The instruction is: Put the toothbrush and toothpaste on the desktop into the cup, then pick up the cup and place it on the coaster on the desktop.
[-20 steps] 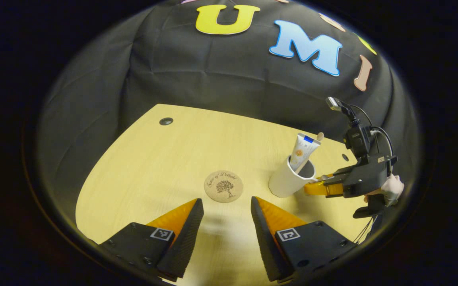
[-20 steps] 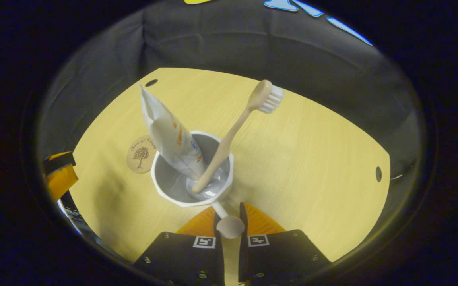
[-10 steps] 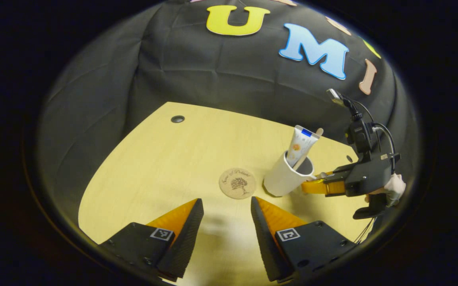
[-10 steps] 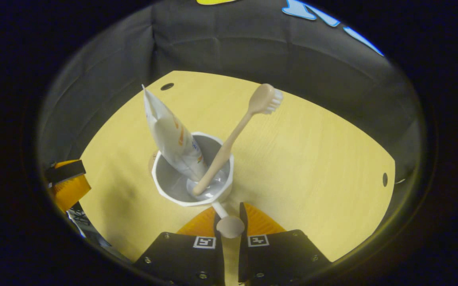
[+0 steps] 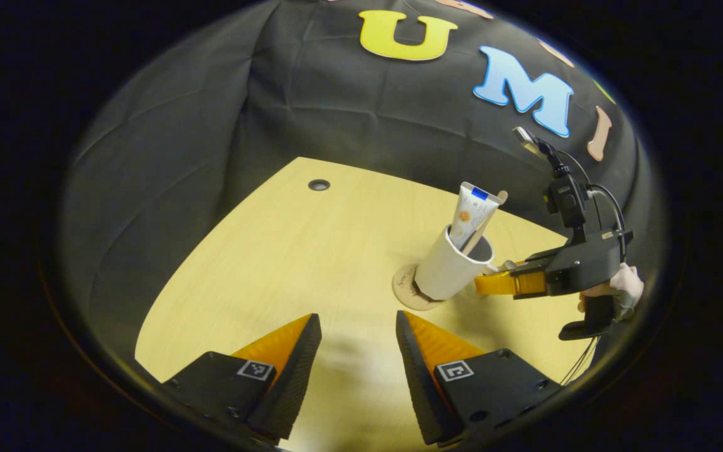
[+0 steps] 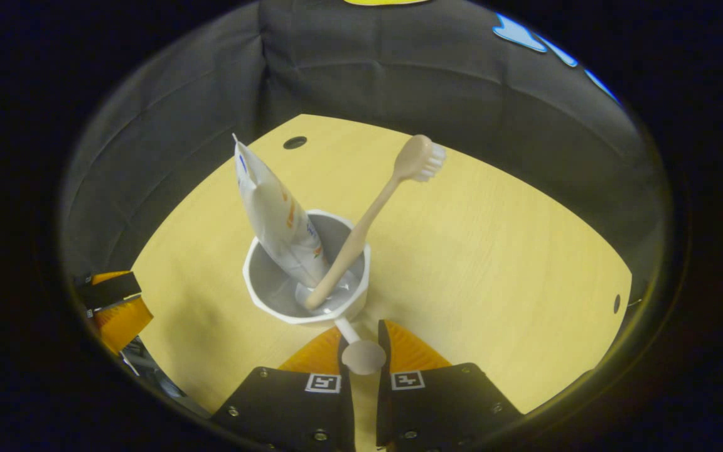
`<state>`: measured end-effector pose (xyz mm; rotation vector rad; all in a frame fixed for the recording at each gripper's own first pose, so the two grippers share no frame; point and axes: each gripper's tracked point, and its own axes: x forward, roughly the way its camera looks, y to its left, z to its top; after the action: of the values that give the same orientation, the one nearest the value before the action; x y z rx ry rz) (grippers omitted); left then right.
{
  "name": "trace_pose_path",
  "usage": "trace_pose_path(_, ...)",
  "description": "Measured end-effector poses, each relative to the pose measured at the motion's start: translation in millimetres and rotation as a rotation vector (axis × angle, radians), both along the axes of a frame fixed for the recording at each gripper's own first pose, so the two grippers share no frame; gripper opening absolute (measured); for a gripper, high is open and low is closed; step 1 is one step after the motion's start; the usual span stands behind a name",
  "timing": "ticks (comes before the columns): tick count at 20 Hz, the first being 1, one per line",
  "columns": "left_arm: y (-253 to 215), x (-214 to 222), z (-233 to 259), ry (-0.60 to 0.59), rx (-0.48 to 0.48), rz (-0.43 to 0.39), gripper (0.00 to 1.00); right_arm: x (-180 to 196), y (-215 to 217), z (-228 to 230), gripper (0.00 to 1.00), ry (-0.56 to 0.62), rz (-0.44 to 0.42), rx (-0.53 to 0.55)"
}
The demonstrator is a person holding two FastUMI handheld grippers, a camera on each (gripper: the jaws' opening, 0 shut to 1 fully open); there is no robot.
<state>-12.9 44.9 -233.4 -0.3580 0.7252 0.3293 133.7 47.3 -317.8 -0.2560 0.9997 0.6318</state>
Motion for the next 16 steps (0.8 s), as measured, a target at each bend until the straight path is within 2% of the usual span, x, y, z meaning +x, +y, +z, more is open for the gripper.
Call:
trace_pose_path(9, 28.1, -16.2, -6.1, 0.006, -0.007, 0.037, 0.79, 2.4, -5.6, 1.1, 0.14, -0.016, 0.018, -0.043)
trace_pose_path(13, 22.1, -10.9, -5.7, 0.003, -0.007, 0.020, 0.79, 0.8, -1.8, 6.1, 0.25, 0.003, 0.008, -0.019)
trace_pose_path(14, 19.6, -11.4, -6.4, 0.000, -0.007, 0.015, 0.79, -2.1, -1.6, 6.6, 0.17, 0.000, 0.005, -0.017)
trace_pose_path(15, 18.0, -10.5, -6.6, -0.004, -0.005, 0.009, 0.79, -2.3, -1.4, 7.2, 0.25, -0.003, 0.002, -0.013)
trace_pose_path(16, 16.3, -9.0, -6.5, -0.008, -0.004, 0.003, 0.79, -3.1, -1.2, 9.6, 0.25, -0.004, -0.001, -0.008)
